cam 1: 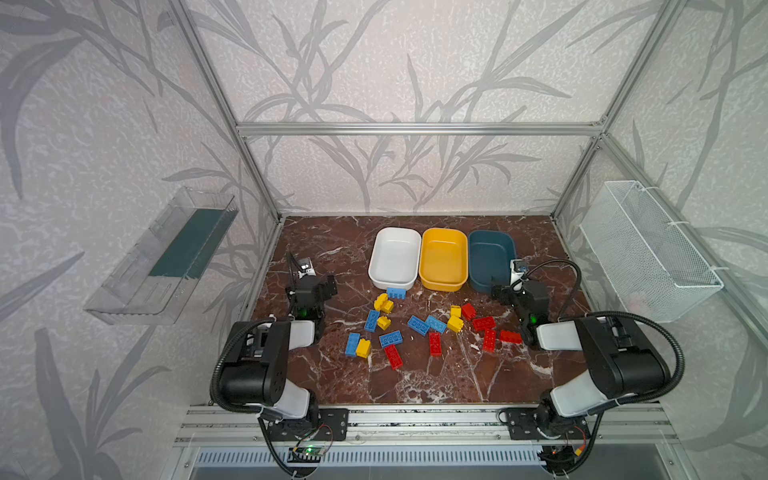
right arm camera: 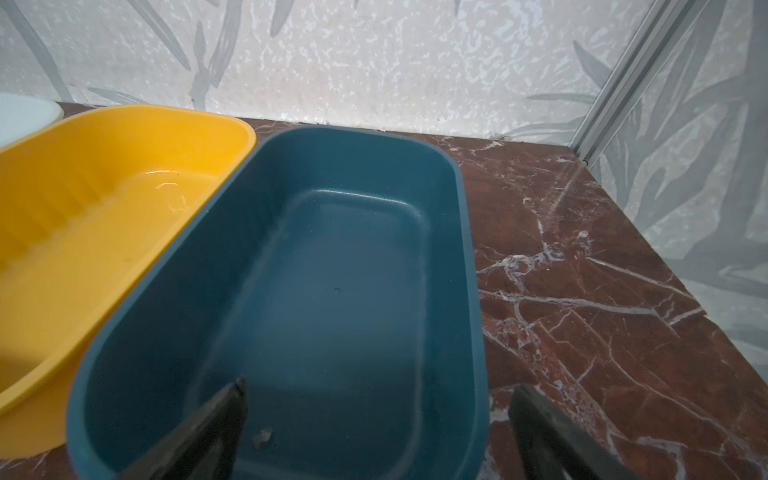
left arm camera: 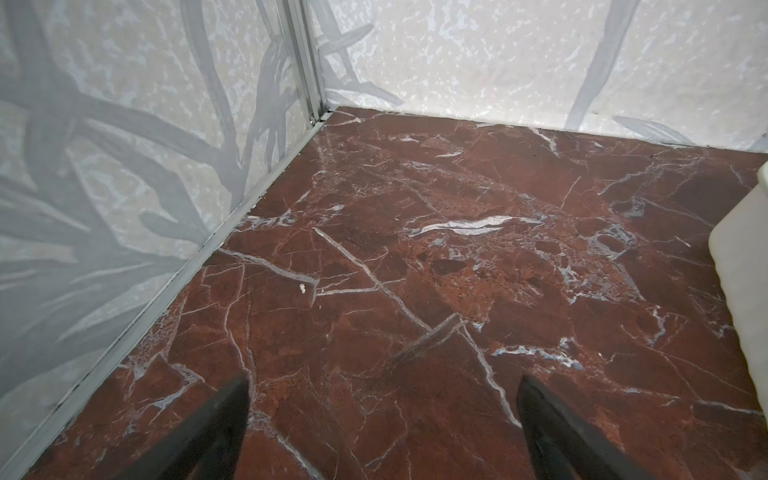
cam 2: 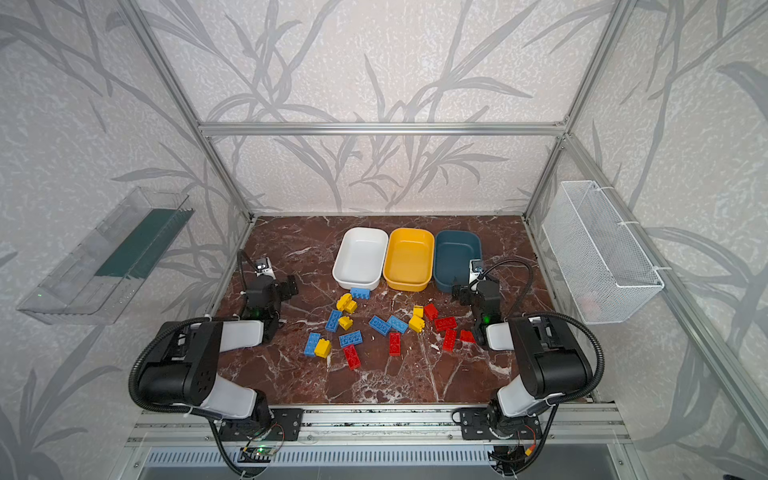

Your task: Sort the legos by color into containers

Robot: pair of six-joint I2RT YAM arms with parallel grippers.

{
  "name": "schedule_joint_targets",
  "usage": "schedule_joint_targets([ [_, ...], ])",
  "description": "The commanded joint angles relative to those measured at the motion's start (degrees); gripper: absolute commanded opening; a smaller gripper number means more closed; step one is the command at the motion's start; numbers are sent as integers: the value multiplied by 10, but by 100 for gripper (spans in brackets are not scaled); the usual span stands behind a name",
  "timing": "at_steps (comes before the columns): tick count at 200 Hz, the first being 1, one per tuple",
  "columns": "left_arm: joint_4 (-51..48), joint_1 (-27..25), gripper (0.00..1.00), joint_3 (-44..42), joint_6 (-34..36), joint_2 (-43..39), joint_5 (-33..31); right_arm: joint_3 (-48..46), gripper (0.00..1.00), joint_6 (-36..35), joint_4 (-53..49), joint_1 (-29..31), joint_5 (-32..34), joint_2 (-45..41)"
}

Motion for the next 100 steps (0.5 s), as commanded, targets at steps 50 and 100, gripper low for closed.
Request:
schedule_joint_targets([
  [50, 11, -1, 99, -7, -1, 4, -8, 7, 99, -5, 0, 0, -3, 3],
  [100, 12, -1, 99, -7, -1, 4, -8, 7, 99, -5, 1, 0, -3, 3],
])
